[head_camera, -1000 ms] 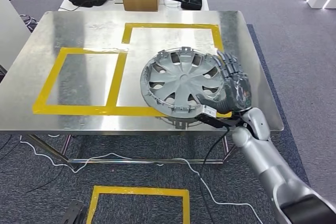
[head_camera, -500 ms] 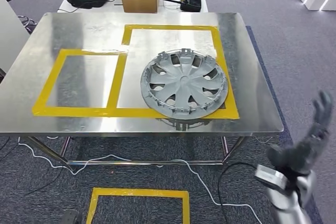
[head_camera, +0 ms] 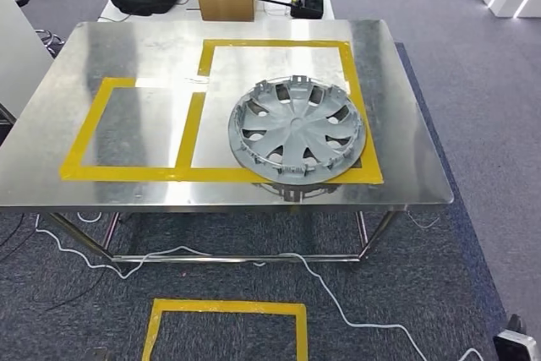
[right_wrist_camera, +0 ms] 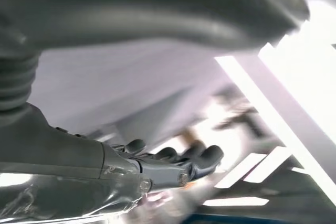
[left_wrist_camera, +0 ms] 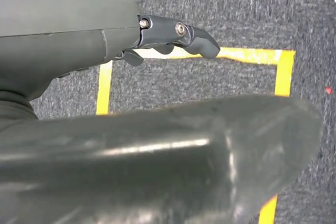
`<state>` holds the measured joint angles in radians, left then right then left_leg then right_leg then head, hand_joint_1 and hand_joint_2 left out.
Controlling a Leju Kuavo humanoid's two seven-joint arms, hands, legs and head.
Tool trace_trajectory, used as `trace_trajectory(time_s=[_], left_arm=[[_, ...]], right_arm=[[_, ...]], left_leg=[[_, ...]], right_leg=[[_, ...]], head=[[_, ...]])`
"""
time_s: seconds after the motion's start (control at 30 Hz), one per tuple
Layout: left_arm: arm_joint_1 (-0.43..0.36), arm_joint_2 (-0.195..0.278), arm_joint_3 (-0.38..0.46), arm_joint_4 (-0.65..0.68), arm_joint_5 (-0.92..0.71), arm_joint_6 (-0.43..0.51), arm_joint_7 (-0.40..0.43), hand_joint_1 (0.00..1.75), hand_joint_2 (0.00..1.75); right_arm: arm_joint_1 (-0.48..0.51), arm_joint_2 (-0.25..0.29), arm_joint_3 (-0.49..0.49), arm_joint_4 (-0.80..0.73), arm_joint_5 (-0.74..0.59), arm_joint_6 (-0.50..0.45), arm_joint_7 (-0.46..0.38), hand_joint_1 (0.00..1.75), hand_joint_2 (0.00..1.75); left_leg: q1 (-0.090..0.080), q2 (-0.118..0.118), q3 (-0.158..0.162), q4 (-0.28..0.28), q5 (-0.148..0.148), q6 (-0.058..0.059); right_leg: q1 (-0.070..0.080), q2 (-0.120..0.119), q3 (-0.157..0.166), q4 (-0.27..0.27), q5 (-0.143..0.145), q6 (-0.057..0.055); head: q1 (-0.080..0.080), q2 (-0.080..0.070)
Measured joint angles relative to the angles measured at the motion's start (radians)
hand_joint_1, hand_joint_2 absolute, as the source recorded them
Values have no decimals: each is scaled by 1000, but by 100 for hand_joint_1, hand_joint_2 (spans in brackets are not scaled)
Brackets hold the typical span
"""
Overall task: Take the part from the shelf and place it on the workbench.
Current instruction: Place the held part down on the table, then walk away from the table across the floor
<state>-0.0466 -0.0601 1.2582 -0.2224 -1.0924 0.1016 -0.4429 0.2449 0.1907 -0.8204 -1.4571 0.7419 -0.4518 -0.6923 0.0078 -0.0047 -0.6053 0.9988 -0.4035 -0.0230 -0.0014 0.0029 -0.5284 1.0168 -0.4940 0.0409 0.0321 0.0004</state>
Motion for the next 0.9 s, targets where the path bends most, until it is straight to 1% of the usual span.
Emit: trace_trajectory(time_s=[0.03, 0.07, 0.1, 0.13, 0.17, 0.2, 0.23, 0.27, 0.3, 0.33, 0.4, 0.43, 0.47, 0.5, 0.53, 0.57, 0.6, 0.63, 0.67, 0.7, 0.73, 0.77, 0.8, 0.83, 0.87, 0.9], left_arm=[[1, -1, 4, 0, -1, 0, 1, 0, 0], [2, -1, 9, 0, -1, 0, 3, 0, 0], [4, -3, 14, 0, -1, 0, 4, 0, 0], [6, -4, 19, 0, 0, 0, 5, 0, 0], [6, -6, 22, 0, 0, -1, 7, 0, 0], [6, -7, 26, 0, 0, -2, 9, 0, 0], [6, -8, 30, 0, 0, -5, 12, 0, 0], [7, -8, 33, 0, 0, -8, 16, 0, 0], [8, -9, 37, 0, -2, -13, 22, 0, 0], [8, -9, 39, 0, -4, -18, 27, 0, 0], [4, -10, 41, 0, -7, -26, 37, 0, 0], [0, -11, 42, 0, -9, -28, 39, 0, 0], [-2, -12, 42, 0, -10, -31, 41, 0, 0], [-3, -13, 43, 0, -14, -37, 44, 0, 0], [-2, -14, 43, 0, -19, -45, 48, 0, 0], [0, -15, 43, 0, -27, -56, 53, 0, 0], [1, -16, 43, 0, -34, -65, 59, 0, 0], [1, -16, 43, 0, -41, -73, 63, 0, 0], [0, -16, 43, 0, -45, -79, 65, 0, 0], [0, -16, 43, 0, -48, -83, 67, 0, 0], [0, -16, 43, 0, -50, -87, 69, 0, 0], [0, -16, 42, 0, -52, -93, 71, 0, 0], [0, -16, 42, 0, -54, -101, 74, 0, 0], [-1, -17, 42, 0, -55, -108, 78, 0, 0], [-1, -18, 42, 0, -56, -114, 80, 0, 0], [-1, -19, 41, 0, -57, -117, 83, 0, 0]], right_arm=[[-18, 5, -54, 68, 51, -14, 4, 0, 175], [-37, 9, -105, 131, 107, -23, 14, 0, 175], [-57, 12, -156, 195, 169, -24, 34, 0, 175], [-73, 16, -201, 254, 228, -18, 61, 0, 175], [-86, 17, -241, 312, 282, -5, 96, 0, 175], [-97, 18, -278, 373, 332, 16, 137, 0, 175], [-107, 18, -309, 432, 371, 39, 177, 0, 175], [-118, 18, -340, 496, 406, 65, 218, 0, 175], [-129, 16, -368, 560, 439, 93, 261, 0, 175], [-140, 13, -390, 618, 467, 116, 297, 0, 175], [-157, 7, -422, 725, 511, 151, 353, 0, 175], [-163, 4, -433, 765, 521, 160, 366, 0, 131], [-169, 0, -443, 804, 528, 175, 382, 0, 87], [-176, -3, -453, 841, 534, 199, 409, 0, 44], [-185, -10, -463, 880, 543, 233, 450, 0, 0], [-194, -16, -474, 918, 554, 278, 507, 0, 0], [-200, -22, -482, 955, 566, 321, 570, 0, 0], [-205, -26, -489, 986, 576, 355, 625, 0, 0], [-208, -28, -493, 1008, 583, 378, 666, 0, 0], [-213, -28, -497, 1031, 588, 392, 692, 0, 0], [-220, -27, -501, 1051, 591, 401, 707, 0, 0], [-228, -27, -504, 1072, 594, 409, 722, 0, 0], [-237, -27, -506, 1093, 598, 418, 738, 0, 0], [-244, -28, -508, 1111, 602, 427, 754, 0, 0], [-250, -28, -509, 1125, 607, 434, 768, 0, 0], [-255, -29, -510, 1136, 612, 441, 777, 0, 0]], left_leg=[[2, 0, -1, -3, 6, -7], [3, 0, -4, -2, 2, -13], [3, 0, -12, 11, -18, -18], [3, 0, -26, 46, -53, -22], [3, 0, -46, 100, -101, -24], [2, 0, -66, 167, -148, -26], [2, 0, -81, 226, -183, -27], [2, 0, -82, 260, -201, -27], [2, 0, -62, 256, -200, -27], [2, 0, -22, 211, -184, -25], [1, 0, 89, 58, -146, -18], [0, 0, 128, -1, -133, -13], [-2, 0, 149, -35, -126, -8], [-5, -1, 152, -45, -121, -2], [-6, -1, 146, -42, -111, 5], [-6, 1, 140, -41, -102, 12], [-4, 3, 133, -42, -91, 19], [-3, 4, 122, -43, -79, 26], [-2, 5, 109, -43, -67, 30], [-2, 6, 94, -43, -55, 33], [-2, 7, 78, -42, -43, 33], [-3, 8, 63, -41, -31, 32], [-3, 10, 47, -40, -19, 30], [-2, 11, 32, -39, -8, 27], [-2, 11, 19, -38, 3, 24], [-1, 10, 7, -37, 13, 19]], right_leg=[[1, 0, -4, -1, 7, -7], [0, -1, -8, -3, 16, -15], [-2, -1, -15, -6, 26, -22], [-5, -2, -23, -9, 37, -28], [-6, -2, -34, -9, 46, -32], [-6, -2, -47, -8, 56, -34], [-6, -3, -60, -8, 66, -33], [-6, -3, -73, -7, 75, -32], [-6, -3, -86, -7, 85, -31], [-6, -2, -97, -7, 95, -30], [-4, -1, -115, -4, 114, -24], [-3, -1, -122, -4, 124, -19], [-2, -1, -125, -5, 133, -13], [-2, -1, -128, -9, 144, -7], [-4, 0, -128, -16, 155, -2], [-6, 1, -129, -18, 158, 4], [-7, 1, -134, -10, 144, 9], [-8, 1, -145, 17, 109, 14], [-9, 1, -161, 66, 56, 18], [-9, 1, -179, 132, -2, 22], [-9, 1, -191, 200, -47, 25], [-9, 1, -193, 251, -71, 27], [-9, 0, -178, 272, -69, 27], [-9, 0, -145, 256, -49, 27], [-10, 0, -95, 207, -24, 25], [-10, 1, -34, 134, -12, 24]], head=[[0, 0], [1, 0], [-1, 0], [-3, 0], [-6, 0], [-8, 0], [-10, 0], [-10, 0], [-10, 0], [-11, 0], [-13, 0], [-13, 0], [-14, 0], [-15, 0], [-15, 0], [-14, 0], [-13, 0], [-10, 0], [-6, 0], [-3, 0], [-1, 0], [1, 0], [1, 0], [1, 0], [1, 0], [2, 0]])
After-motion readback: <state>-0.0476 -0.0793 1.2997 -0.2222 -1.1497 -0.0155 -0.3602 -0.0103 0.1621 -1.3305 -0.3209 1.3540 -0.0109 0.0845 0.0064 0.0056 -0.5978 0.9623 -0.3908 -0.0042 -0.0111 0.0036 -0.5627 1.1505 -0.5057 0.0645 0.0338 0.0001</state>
